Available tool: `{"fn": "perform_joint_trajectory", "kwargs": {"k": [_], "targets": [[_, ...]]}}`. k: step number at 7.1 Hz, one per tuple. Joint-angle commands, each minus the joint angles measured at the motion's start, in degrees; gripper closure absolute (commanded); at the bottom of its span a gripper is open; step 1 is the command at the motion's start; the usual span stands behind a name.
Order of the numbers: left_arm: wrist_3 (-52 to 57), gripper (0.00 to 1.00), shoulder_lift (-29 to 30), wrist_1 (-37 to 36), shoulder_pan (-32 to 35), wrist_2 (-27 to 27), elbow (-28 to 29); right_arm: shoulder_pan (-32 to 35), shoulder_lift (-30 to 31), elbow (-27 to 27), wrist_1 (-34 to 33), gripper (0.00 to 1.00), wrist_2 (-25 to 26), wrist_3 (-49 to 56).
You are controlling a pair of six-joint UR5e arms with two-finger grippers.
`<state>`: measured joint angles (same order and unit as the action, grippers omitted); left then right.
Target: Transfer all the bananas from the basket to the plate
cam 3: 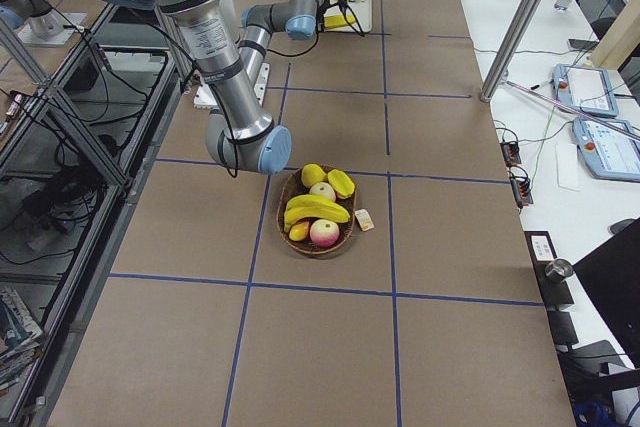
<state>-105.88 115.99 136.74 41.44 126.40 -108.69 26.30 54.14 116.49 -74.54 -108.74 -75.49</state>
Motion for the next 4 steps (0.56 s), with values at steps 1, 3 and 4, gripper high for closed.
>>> {"fn": "perform_joint_trajectory", "kwargs": {"k": [1, 3, 4], "targets": [[-0.02, 0.01, 1.68, 0.02, -3.63, -4.38, 1.10, -0.10, -0.18, -0.04, 0.09, 0.99, 0.02, 0.00], [-0.20, 0.05, 2.22, 0.02, -4.17, -4.58, 0.94, -0.10, -0.27, -0.04, 0.10, 0.99, 0.02, 0.00], [-0.29, 0.47, 2.14, 0.02, -4.17, -4.58, 0.67, -0.10, -0.27, -0.04, 0.10, 0.99, 0.02, 0.00]]}}
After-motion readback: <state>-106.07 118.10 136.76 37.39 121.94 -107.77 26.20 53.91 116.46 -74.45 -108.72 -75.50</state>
